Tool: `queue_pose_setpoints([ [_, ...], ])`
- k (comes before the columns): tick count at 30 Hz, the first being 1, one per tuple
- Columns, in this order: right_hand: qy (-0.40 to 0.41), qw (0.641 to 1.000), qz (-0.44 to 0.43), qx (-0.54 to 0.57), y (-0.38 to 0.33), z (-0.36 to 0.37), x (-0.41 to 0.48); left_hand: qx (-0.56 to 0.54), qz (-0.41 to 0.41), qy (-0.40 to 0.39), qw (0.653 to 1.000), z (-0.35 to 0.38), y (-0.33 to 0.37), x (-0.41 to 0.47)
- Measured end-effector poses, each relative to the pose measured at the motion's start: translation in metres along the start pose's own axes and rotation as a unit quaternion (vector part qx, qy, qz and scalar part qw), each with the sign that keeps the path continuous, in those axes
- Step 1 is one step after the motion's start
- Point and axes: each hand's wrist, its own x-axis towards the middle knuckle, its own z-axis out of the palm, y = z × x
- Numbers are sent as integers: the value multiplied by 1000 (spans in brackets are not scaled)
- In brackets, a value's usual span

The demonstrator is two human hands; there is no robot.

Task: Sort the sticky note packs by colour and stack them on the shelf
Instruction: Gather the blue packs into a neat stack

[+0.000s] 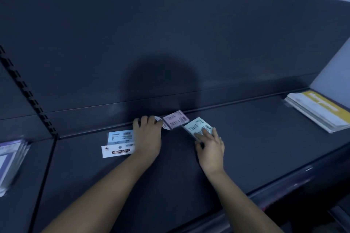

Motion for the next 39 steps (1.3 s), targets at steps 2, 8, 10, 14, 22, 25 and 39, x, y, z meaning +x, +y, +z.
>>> queue_pose_setpoints([
  [2, 22, 999, 0, 29, -1, 1, 4, -4, -13, -2, 1000, 3, 1, 8],
  [8, 163, 975, -2, 152, -11, -10, 8, -147, 85, 83, 982, -3, 3, 2],
  [10, 188, 962, -11, 197, -24, -12, 9, -201, 140, 113, 963, -9, 0, -4],
  [14, 135, 946, -47, 291, -50, -12, 6, -303, 149, 91, 937, -27, -4, -12],
  [22, 79, 924, 6, 375, -77, -3, -1, -622, 40, -105, 775, -57, -34, -16],
  [25, 15, 891, 85, 445, -85, -1, -5, -642, 17, -118, 757, -60, -43, -12],
  [39, -105, 826, 178, 525, -97, 10, -44, -429, -16, 51, 902, -35, -27, -19],
])
